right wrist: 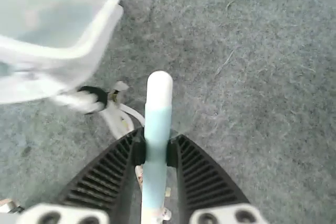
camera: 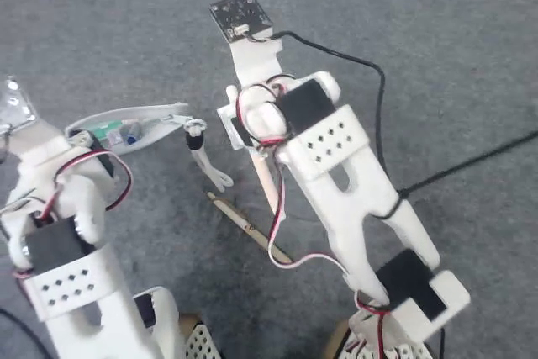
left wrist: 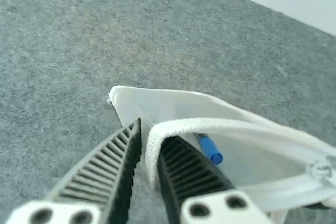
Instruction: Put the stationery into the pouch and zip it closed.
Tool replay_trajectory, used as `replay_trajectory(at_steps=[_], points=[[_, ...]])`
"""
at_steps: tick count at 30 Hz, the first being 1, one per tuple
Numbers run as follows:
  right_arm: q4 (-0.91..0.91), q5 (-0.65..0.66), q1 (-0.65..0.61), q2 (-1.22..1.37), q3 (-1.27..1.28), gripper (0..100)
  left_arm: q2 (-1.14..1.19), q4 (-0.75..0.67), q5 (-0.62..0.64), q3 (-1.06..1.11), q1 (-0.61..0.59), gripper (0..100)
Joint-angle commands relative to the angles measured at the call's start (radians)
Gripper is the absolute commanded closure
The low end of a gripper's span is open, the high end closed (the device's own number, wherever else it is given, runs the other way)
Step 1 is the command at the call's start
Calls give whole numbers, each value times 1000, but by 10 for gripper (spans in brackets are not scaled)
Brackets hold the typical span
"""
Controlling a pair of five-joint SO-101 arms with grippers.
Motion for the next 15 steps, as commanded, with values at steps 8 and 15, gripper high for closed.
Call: replay_trajectory(at_steps=[8, 15], points=[[-62, -8, -50, -248, 141, 993, -2, 44, -15, -61, 21, 987], [-278, -9, -58, -473, 411, 993, 0, 44, -17, -61, 21, 987]])
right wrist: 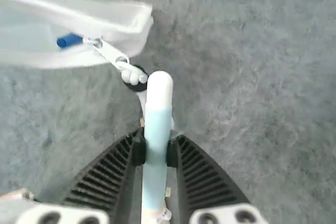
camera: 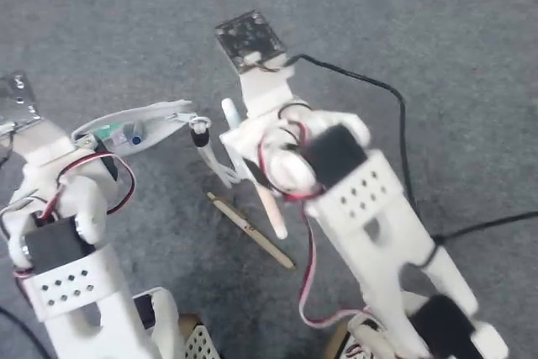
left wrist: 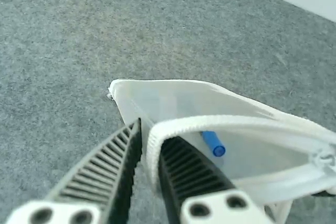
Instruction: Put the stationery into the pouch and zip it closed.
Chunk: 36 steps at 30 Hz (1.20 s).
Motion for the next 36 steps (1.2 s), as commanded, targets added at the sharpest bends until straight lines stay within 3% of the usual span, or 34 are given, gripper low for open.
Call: replay_trajectory(at_steps=[1, 8, 18, 36], points=[[-151, -9, -4, -171, 112, 993, 0, 5, -12, -53, 9, 987], [-483, -11, -8, -407, 454, 993, 0, 3, -12, -53, 15, 987], [-987, -11, -5, -667, 881, 993, -2, 3, -18, -62, 178, 986], [-1643, -11, -8, -972, 1278, 993, -193, 3, -63, 4, 279, 985]])
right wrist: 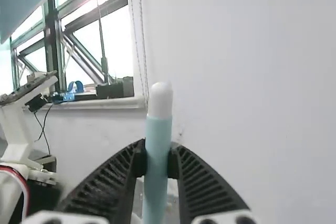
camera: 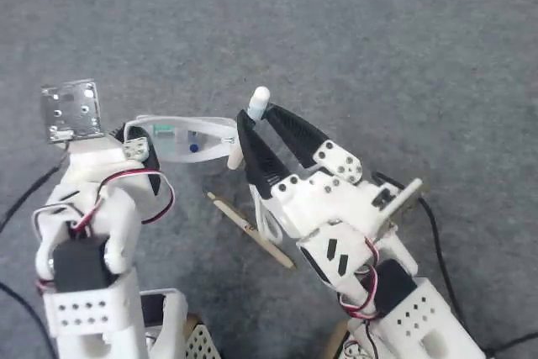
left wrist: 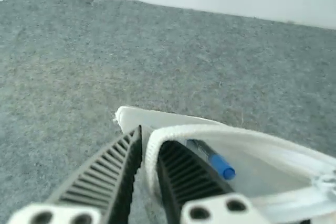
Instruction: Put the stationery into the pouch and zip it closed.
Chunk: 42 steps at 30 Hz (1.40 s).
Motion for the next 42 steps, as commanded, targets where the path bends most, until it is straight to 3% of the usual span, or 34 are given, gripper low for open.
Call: replay_trajectory(at_steps=[1, 11, 18, 30, 42], points=[[-157, -11, -7, -30, 21, 993, -49, -6, -8, -19, 11, 985], [-489, -9, -35, -31, 120, 993, -49, -75, -8, 50, 12, 984], [-401, -9, -122, -27, 115, 993, -49, -75, -8, 50, 12, 984], [-404, -9, -117, 84, 37, 992, -49, -75, -29, 51, 12, 984], [-765, -3, -91, 415, 15, 992, -52, -75, -38, 51, 9, 984]])
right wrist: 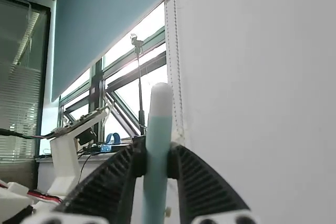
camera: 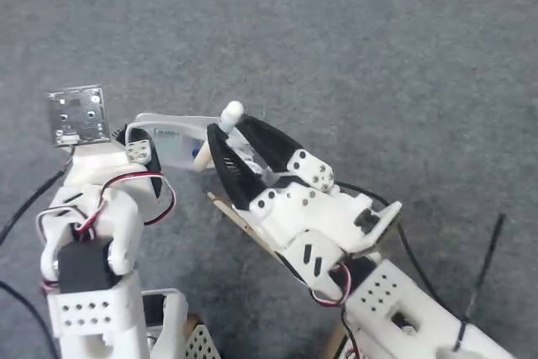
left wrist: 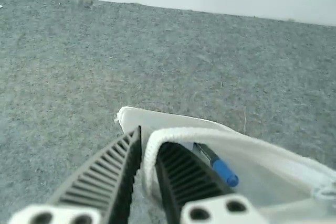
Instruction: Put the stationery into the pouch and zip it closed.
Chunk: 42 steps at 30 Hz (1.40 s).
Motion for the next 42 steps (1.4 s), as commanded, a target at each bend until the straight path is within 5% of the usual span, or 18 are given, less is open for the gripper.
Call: replay_trajectory(at_steps=[1, 17, 24, 33, 42], points=[[-119, 0, 31, 96, -81, 992, -25, -38, -11, -8, 0, 984], [-182, 11, 1, 352, -69, 992, -26, -35, -12, -5, -3, 984], [-188, 219, -87, 443, -34, 992, -25, -32, -12, -4, -15, 984], [-139, 235, -84, 506, -40, 992, -26, -32, -9, -4, -46, 985], [-65, 396, -87, 513, -57, 991, -25, -32, -9, -2, -46, 985]])
